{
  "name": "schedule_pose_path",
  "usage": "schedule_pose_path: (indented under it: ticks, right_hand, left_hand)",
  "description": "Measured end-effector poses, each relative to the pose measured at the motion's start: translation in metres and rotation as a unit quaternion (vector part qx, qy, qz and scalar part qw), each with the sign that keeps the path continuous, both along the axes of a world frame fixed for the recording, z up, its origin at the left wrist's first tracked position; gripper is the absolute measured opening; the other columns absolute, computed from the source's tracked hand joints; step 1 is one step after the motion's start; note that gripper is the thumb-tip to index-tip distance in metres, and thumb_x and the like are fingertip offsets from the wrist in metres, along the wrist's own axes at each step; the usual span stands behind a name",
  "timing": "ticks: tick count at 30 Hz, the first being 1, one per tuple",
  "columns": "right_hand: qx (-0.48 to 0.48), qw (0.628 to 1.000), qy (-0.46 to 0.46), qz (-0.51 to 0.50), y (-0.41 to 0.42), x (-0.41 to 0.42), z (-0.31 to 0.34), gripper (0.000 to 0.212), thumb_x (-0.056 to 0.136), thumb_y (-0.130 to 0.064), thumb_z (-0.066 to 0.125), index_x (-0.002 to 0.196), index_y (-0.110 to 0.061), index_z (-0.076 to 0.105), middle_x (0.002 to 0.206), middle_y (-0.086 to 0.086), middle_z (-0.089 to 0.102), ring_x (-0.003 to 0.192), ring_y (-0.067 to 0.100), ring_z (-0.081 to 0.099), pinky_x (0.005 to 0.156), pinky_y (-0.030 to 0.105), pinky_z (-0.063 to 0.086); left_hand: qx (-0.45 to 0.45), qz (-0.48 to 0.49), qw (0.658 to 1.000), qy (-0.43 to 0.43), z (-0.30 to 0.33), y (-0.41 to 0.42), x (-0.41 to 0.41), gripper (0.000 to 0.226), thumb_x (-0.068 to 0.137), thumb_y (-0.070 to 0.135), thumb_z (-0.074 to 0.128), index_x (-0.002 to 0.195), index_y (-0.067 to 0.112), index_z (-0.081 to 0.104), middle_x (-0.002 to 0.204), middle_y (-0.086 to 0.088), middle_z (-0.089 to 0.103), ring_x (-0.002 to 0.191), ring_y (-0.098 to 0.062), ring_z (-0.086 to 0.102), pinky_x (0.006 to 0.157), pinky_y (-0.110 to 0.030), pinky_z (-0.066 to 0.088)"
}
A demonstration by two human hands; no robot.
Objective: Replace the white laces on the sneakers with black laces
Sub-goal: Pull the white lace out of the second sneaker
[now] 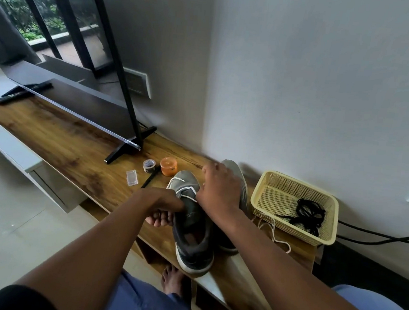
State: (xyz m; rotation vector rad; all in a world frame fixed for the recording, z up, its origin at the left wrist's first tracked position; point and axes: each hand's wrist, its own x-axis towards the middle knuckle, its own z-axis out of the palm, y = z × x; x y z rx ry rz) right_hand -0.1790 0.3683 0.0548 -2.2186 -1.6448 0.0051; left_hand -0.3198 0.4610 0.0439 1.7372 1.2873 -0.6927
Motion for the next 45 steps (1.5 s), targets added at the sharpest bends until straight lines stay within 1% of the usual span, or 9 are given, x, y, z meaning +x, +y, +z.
schedule_pose_path:
  ticks: [2, 7, 13, 21, 25, 28, 32, 38, 45]
  right_hand:
    - [0.037, 0.998, -0.005, 0.045, 0.003, -0.003, -0.003, 0.021, 0.082, -0.018, 0.060, 0.103, -0.024, 0.062, 0.101, 0.000, 0.062, 0.099, 0.025, 0.058, 0.085, 0.041, 0.049]
    - [-0.051, 0.991, -0.034, 0.118, 0.004, -0.014, -0.018, 0.023, 0.084, -0.038, 0.059, 0.096, -0.029, 0.077, 0.100, -0.001, 0.062, 0.107, 0.026, 0.050, 0.088, 0.041, 0.043]
    - [-0.042, 0.995, -0.060, 0.074, 0.011, -0.013, -0.031, 0.023, 0.089, -0.042, 0.060, 0.087, -0.023, 0.073, 0.102, 0.001, 0.063, 0.110, 0.026, 0.050, 0.088, 0.043, 0.040]
    - [-0.026, 0.995, -0.045, 0.089, 0.015, -0.016, -0.036, 0.021, 0.088, -0.025, 0.055, 0.071, -0.024, 0.043, 0.097, 0.003, 0.065, 0.107, 0.030, 0.051, 0.081, 0.044, 0.033]
    - [-0.050, 0.992, -0.031, 0.109, 0.016, -0.013, -0.024, 0.013, 0.084, -0.033, 0.056, 0.075, -0.025, 0.051, 0.096, -0.003, 0.062, 0.108, 0.028, 0.049, 0.084, 0.044, 0.036]
    - [-0.033, 0.986, 0.036, 0.157, 0.017, -0.003, -0.008, 0.004, 0.080, -0.028, 0.063, 0.079, -0.026, 0.067, 0.088, -0.010, 0.056, 0.103, 0.022, 0.048, 0.087, 0.039, 0.040]
    - [0.184, 0.945, 0.231, 0.143, 0.008, 0.004, 0.006, 0.012, 0.073, -0.019, 0.061, 0.062, -0.015, 0.059, 0.073, -0.004, 0.056, 0.080, 0.019, 0.049, 0.076, 0.033, 0.039]
    - [-0.029, 0.995, 0.032, 0.091, 0.008, 0.018, 0.002, 0.025, 0.071, -0.050, 0.054, 0.075, -0.029, 0.065, 0.092, -0.012, 0.060, 0.100, 0.017, 0.046, 0.093, 0.040, 0.036]
    - [-0.061, 0.990, -0.064, 0.113, 0.013, -0.006, -0.028, 0.024, 0.088, -0.039, 0.055, 0.082, -0.020, 0.068, 0.098, 0.001, 0.065, 0.111, 0.030, 0.050, 0.088, 0.045, 0.039]
  left_hand:
    - [-0.009, -0.018, 1.000, -0.002, 0.001, 0.003, -0.001, 0.033, 0.080, 0.041, 0.057, 0.078, 0.011, 0.070, 0.062, -0.003, 0.064, 0.049, -0.017, 0.057, 0.053, -0.024, 0.045]
    - [-0.008, -0.036, 0.999, -0.009, 0.001, 0.006, -0.001, 0.033, 0.069, 0.031, 0.053, 0.081, 0.006, 0.071, 0.058, -0.004, 0.065, 0.047, -0.015, 0.057, 0.050, -0.023, 0.046]
    - [0.023, -0.060, 0.998, -0.018, 0.000, 0.009, -0.002, 0.033, 0.090, 0.031, 0.054, 0.081, 0.005, 0.073, 0.061, -0.004, 0.069, 0.050, -0.015, 0.061, 0.051, -0.025, 0.048]
    - [0.043, -0.084, 0.996, 0.000, -0.001, 0.007, 0.004, 0.031, 0.089, 0.014, 0.045, 0.077, 0.006, 0.072, 0.064, -0.005, 0.073, 0.056, -0.015, 0.067, 0.057, -0.026, 0.052]
    - [0.050, -0.068, 0.996, 0.036, -0.002, 0.006, 0.007, 0.033, 0.096, 0.012, 0.044, 0.074, 0.007, 0.069, 0.060, -0.004, 0.069, 0.050, -0.015, 0.062, 0.053, -0.025, 0.048]
    - [0.035, -0.049, 0.998, 0.035, -0.002, 0.007, 0.004, 0.036, 0.101, 0.021, 0.047, 0.073, 0.010, 0.067, 0.056, -0.001, 0.065, 0.046, -0.014, 0.057, 0.049, -0.022, 0.043]
    - [0.034, -0.048, 0.998, 0.032, 0.000, 0.006, 0.002, 0.038, 0.101, 0.028, 0.049, 0.075, 0.010, 0.069, 0.057, -0.001, 0.065, 0.046, -0.013, 0.057, 0.050, -0.024, 0.044]
    - [0.038, -0.057, 0.997, 0.036, 0.006, 0.003, 0.005, 0.034, 0.098, 0.026, 0.051, 0.074, 0.011, 0.070, 0.057, -0.002, 0.065, 0.048, -0.014, 0.058, 0.053, -0.024, 0.045]
    - [0.040, -0.063, 0.997, 0.032, 0.012, -0.002, 0.010, 0.034, 0.098, 0.021, 0.049, 0.075, 0.007, 0.071, 0.061, -0.005, 0.068, 0.059, -0.019, 0.060, 0.061, -0.028, 0.048]
